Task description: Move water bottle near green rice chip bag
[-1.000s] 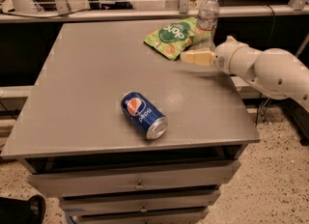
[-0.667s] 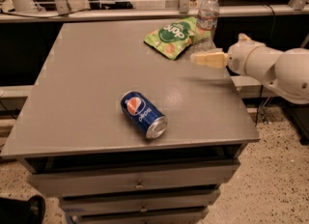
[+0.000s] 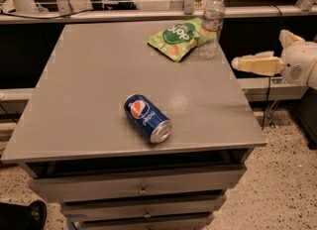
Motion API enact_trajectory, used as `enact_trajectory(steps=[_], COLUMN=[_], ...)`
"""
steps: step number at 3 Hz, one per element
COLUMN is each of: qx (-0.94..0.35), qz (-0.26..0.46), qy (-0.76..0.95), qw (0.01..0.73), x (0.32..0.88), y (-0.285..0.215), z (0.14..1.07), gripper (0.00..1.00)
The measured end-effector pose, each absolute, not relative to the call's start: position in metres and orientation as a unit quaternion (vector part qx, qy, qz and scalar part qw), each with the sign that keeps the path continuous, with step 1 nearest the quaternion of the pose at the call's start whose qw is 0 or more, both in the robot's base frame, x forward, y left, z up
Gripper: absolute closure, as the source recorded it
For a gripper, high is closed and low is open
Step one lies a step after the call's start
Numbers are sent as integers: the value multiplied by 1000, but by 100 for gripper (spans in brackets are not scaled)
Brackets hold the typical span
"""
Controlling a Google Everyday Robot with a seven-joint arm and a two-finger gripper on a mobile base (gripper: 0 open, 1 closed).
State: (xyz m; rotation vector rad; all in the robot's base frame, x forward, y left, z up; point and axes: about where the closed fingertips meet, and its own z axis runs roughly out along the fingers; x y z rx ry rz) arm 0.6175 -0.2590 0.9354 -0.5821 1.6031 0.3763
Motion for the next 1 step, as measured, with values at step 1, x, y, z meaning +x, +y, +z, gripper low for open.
enact_trajectory(steps=[1], qx=[-281], qz=[188], qy=[704], qw=[625], x=[604], y=[-246], z=[930], gripper=[0])
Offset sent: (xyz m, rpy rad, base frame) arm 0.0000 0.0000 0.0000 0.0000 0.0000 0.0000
